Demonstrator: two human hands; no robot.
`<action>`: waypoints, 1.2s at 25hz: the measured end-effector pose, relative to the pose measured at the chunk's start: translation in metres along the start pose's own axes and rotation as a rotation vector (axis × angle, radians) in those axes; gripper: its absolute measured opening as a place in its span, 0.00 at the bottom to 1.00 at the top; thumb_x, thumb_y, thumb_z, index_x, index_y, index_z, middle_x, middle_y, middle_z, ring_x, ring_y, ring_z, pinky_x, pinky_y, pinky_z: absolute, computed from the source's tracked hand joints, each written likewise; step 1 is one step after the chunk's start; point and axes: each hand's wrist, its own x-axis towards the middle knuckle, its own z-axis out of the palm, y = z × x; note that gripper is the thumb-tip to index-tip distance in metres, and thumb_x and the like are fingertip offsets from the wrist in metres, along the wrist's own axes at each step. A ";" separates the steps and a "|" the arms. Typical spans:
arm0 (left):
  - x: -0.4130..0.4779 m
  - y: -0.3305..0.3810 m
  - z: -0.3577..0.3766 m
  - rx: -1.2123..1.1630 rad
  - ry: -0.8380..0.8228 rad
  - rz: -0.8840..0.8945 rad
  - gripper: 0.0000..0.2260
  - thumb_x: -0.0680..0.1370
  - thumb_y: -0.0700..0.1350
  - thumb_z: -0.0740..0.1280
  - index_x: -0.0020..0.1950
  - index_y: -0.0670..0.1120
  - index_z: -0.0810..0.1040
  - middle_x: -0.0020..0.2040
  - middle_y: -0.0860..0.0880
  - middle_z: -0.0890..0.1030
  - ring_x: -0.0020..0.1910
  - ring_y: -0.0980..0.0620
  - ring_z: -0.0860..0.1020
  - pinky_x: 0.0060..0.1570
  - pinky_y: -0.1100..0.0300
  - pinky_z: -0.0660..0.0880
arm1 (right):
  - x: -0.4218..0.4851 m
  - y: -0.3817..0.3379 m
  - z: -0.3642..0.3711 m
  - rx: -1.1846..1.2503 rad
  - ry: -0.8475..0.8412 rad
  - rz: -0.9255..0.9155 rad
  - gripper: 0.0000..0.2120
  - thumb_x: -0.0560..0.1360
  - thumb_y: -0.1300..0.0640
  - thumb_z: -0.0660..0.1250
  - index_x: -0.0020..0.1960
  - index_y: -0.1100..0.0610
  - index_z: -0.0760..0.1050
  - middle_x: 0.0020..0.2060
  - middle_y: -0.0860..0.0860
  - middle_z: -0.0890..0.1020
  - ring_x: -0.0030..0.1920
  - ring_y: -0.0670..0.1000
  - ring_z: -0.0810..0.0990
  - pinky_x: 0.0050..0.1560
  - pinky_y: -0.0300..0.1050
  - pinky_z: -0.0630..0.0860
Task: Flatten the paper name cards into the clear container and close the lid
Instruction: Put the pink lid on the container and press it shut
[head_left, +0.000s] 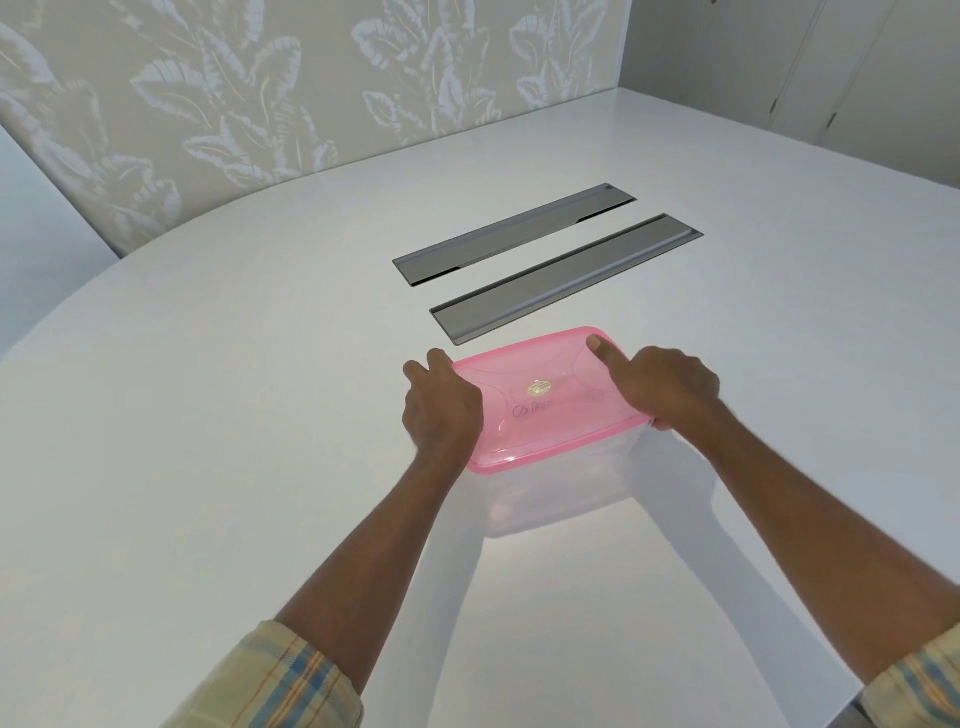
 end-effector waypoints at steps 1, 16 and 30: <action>-0.001 0.001 0.000 0.009 -0.001 0.004 0.12 0.81 0.36 0.57 0.61 0.44 0.74 0.58 0.41 0.73 0.45 0.36 0.79 0.42 0.49 0.69 | -0.004 0.002 0.003 0.008 0.005 0.020 0.54 0.67 0.13 0.33 0.41 0.55 0.80 0.28 0.53 0.84 0.33 0.55 0.85 0.37 0.45 0.69; -0.001 0.001 0.004 0.068 0.008 0.020 0.10 0.81 0.36 0.60 0.62 0.41 0.73 0.59 0.39 0.74 0.49 0.33 0.82 0.41 0.48 0.69 | -0.050 0.014 0.008 0.385 0.030 0.170 0.45 0.72 0.15 0.44 0.43 0.55 0.78 0.35 0.52 0.86 0.31 0.54 0.88 0.42 0.48 0.75; 0.000 0.001 0.007 0.114 0.051 0.084 0.11 0.83 0.39 0.60 0.64 0.42 0.75 0.62 0.39 0.74 0.55 0.34 0.80 0.43 0.46 0.73 | -0.066 0.032 0.036 1.049 -0.009 0.264 0.33 0.71 0.23 0.64 0.33 0.53 0.66 0.23 0.49 0.75 0.21 0.50 0.72 0.30 0.43 0.72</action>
